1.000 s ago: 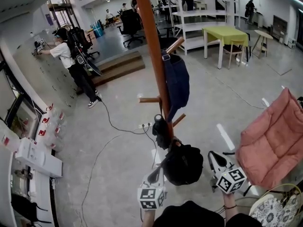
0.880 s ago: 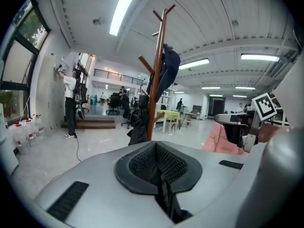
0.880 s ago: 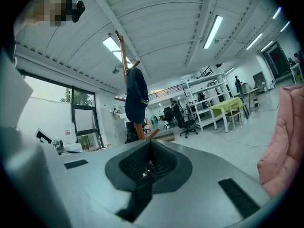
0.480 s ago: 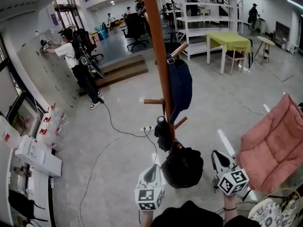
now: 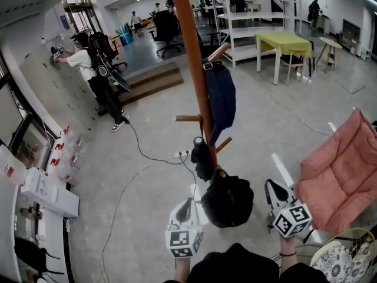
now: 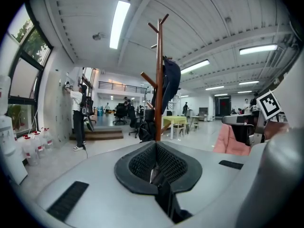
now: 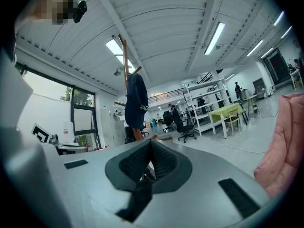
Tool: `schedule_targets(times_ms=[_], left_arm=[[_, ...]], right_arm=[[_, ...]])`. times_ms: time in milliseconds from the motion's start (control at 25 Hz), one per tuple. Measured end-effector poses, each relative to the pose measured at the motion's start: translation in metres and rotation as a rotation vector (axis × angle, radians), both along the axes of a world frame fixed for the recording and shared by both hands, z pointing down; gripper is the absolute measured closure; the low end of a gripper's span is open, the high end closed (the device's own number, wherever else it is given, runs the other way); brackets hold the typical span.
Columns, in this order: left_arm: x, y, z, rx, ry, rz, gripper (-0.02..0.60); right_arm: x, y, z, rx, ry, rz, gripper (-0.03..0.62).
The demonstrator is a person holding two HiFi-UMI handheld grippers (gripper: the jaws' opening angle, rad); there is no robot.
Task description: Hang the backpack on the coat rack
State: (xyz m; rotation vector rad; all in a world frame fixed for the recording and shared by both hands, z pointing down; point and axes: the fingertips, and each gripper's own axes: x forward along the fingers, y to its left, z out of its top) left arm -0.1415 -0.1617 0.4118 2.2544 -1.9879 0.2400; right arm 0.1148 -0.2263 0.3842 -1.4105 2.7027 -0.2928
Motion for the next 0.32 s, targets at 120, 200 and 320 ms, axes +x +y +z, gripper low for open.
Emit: schedule_targets(times_ms=[120,200,320], left_arm=[[0.0010,0.0017,-0.0005,-0.004,0.004,-0.001,0.565],[0.0008,0.0025,0.0001,-0.004,-0.001,0.001,0.565],[0.0003,0.0030,0.0003,-0.002,-0.001,0.000,0.565]], right_arm=[[0.0011,0.0017,-0.0009,0.001,0.000,0.001,0.582],[0.0016,0.0026,-0.0014,-0.001,-0.009,0.005,0.582],[0.0022,0.0027,-0.0023,0.001,-0.016,0.008,0.582]])
